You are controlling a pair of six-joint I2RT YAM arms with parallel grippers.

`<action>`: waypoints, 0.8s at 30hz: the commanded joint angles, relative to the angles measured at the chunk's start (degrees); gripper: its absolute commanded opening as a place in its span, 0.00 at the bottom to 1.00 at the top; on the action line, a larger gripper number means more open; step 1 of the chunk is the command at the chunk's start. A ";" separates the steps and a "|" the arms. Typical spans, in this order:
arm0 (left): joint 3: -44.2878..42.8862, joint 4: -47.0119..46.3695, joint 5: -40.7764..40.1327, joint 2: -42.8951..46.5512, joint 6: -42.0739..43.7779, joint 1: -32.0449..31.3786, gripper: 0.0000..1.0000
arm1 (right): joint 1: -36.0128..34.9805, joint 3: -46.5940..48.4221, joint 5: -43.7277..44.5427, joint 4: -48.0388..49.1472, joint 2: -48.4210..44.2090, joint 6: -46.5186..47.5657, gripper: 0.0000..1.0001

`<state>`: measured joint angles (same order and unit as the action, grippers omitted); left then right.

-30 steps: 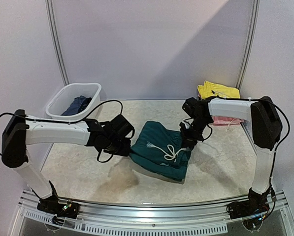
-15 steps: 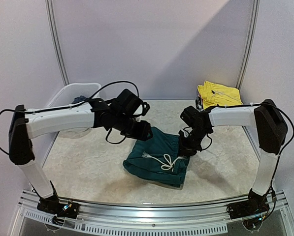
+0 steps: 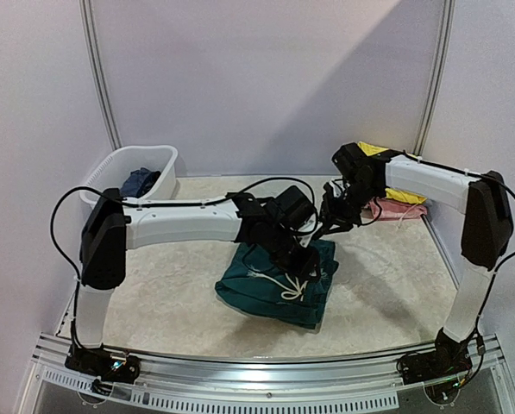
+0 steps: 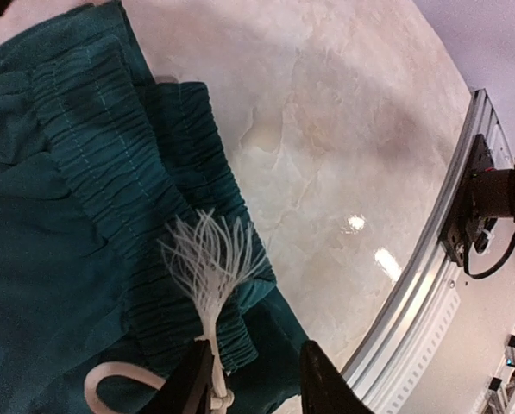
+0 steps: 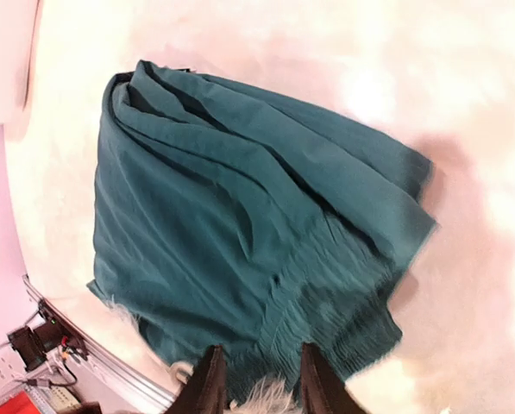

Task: Fold and stack the mixed laundry pile
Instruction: Rotate the square-folded shorts at the center of the board.

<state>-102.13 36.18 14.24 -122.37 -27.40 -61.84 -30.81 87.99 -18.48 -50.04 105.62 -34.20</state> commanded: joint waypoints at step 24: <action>22.31 -3.22 -3.21 0.78 -0.26 -4.61 0.22 | 2.96 -16.15 -9.10 10.58 11.41 3.91 0.09</action>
<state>-87.00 25.04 14.02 -122.74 -28.93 -64.99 -27.57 79.13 -31.51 -40.82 118.80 -28.16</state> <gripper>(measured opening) 0.225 0.104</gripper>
